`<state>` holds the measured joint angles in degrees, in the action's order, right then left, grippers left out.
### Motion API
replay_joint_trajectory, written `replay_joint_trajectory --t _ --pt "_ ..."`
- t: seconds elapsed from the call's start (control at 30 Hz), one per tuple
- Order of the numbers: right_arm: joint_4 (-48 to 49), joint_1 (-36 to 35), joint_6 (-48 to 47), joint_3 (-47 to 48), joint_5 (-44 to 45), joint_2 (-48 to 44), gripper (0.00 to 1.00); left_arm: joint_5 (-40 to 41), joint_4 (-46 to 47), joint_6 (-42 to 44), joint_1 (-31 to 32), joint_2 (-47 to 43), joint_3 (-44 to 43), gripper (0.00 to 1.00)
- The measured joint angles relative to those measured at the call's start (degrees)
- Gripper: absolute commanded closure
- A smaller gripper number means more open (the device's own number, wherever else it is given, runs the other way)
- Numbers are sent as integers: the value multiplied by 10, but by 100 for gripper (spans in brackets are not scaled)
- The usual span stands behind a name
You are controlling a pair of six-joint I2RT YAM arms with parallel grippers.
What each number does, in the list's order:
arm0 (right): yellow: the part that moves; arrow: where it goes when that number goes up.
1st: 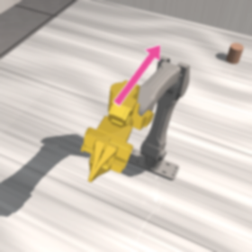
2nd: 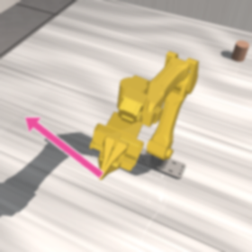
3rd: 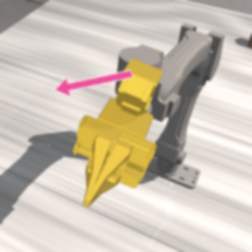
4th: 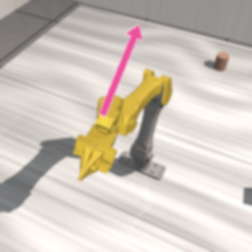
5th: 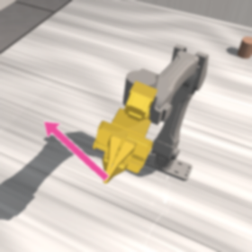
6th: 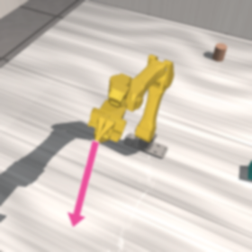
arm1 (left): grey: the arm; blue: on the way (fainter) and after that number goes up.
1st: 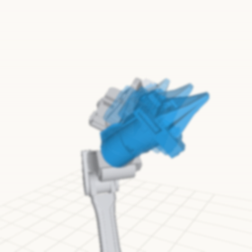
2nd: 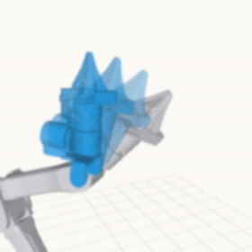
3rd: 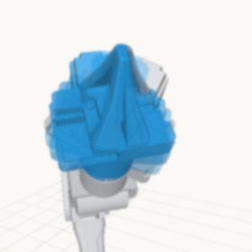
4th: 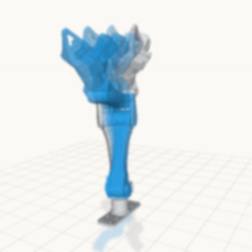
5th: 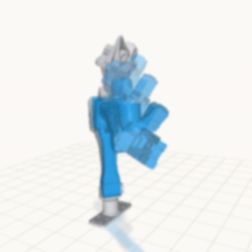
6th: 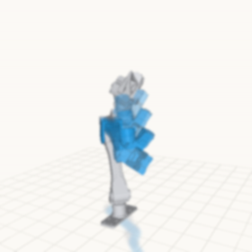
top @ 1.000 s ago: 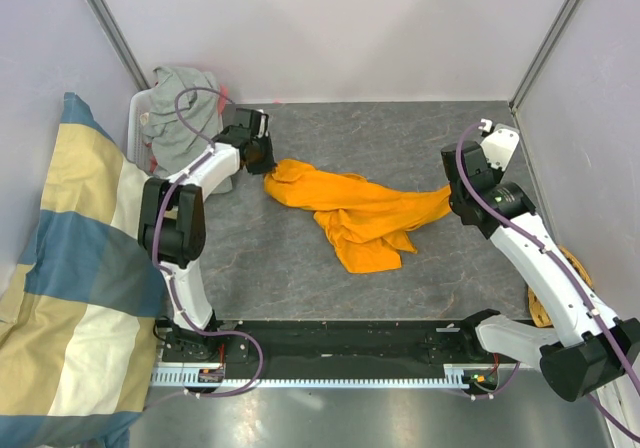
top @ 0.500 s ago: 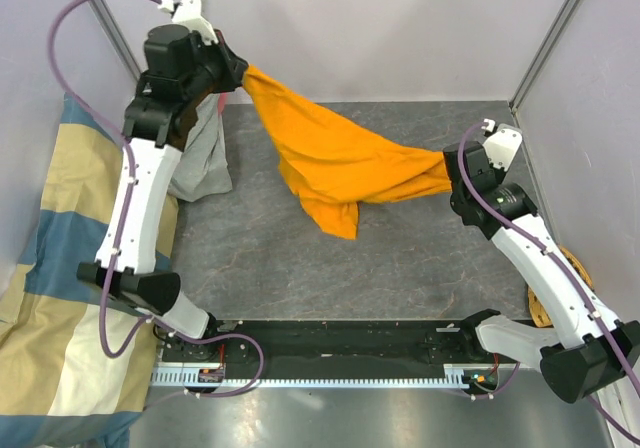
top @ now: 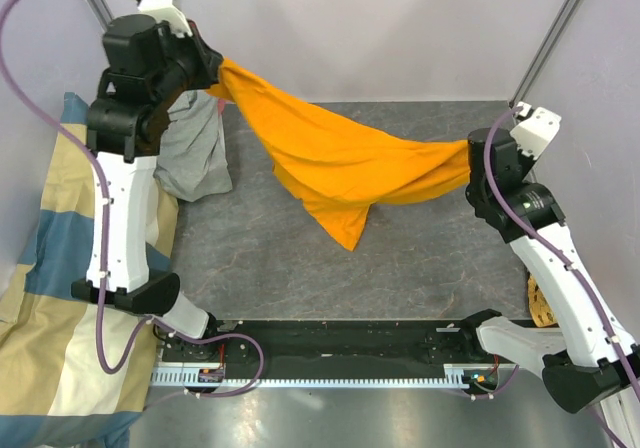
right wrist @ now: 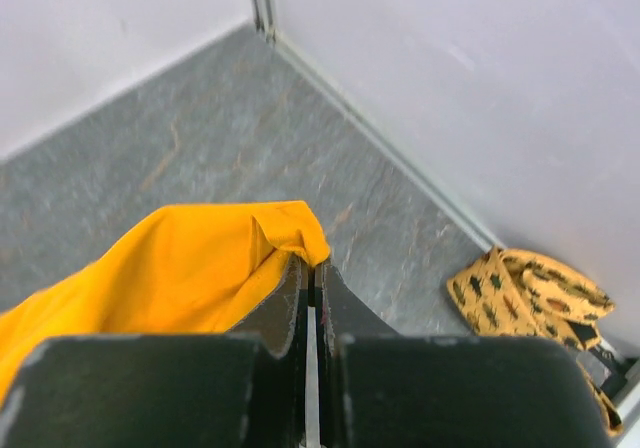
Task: Fold and stack the t-shirts
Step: Flatten the tshirt out
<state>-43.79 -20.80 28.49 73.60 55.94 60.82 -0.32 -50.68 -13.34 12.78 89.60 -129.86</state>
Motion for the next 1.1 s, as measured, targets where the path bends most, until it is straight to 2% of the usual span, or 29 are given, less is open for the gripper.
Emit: replay_joint_trajectory --t 0.17,0.63,0.83,1.1 --pt "29 4 -26 26 30 -8 100 33 -12 15 -12 -17 -69 98" --pt "68 8 -65 27 76 -28 99 139 -28 55 -14 -107 -75 98" --pt "70 9 -63 7 75 -39 98 148 -26 58 -14 -109 -13 98" --pt "72 30 -31 -64 38 0 100 143 35 57 -14 -67 153 98"
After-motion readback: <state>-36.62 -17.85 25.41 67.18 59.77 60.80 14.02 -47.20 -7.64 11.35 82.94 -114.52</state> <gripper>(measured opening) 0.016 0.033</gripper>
